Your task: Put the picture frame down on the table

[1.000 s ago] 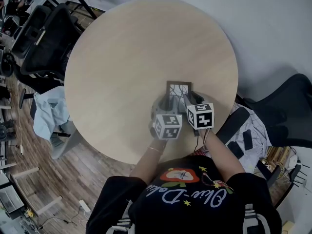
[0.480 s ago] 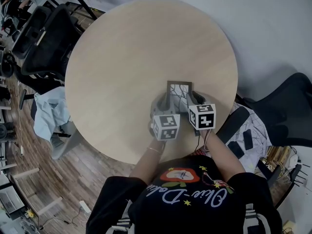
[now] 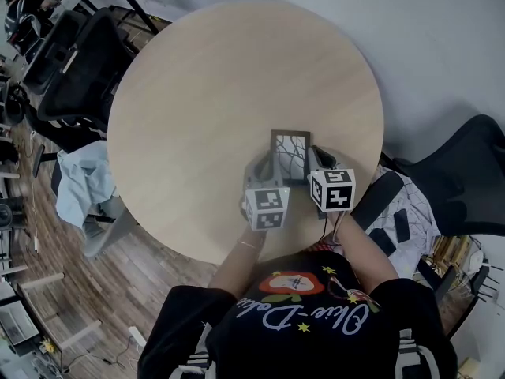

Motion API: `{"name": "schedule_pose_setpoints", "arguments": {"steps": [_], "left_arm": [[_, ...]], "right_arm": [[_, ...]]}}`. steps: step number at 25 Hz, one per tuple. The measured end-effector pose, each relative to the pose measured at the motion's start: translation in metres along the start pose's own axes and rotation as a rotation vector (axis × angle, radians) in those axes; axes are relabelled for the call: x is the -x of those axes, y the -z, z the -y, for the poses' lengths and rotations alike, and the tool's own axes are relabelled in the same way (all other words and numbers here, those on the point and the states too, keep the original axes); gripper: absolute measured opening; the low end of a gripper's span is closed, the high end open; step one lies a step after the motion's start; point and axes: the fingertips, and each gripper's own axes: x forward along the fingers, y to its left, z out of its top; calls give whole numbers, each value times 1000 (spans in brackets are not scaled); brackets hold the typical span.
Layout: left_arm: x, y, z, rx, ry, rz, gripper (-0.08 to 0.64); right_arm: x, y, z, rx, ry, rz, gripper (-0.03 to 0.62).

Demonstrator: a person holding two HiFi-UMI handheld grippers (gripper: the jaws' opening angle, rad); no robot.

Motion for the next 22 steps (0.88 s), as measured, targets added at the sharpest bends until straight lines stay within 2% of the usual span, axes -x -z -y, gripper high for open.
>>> {"name": "schedule_pose_setpoints", "arguments": {"steps": [9, 19, 22], "left_arm": [[28, -31, 15, 25, 45, 99, 2], [57, -63, 21, -34, 57, 223, 2], [68, -73, 20, -29, 71, 278, 2]], "right_arm": [[24, -21, -15, -12, -31, 79, 0], [62, -53, -36, 58, -62, 220, 0], [74, -64, -41, 95, -61, 268, 0]]}}
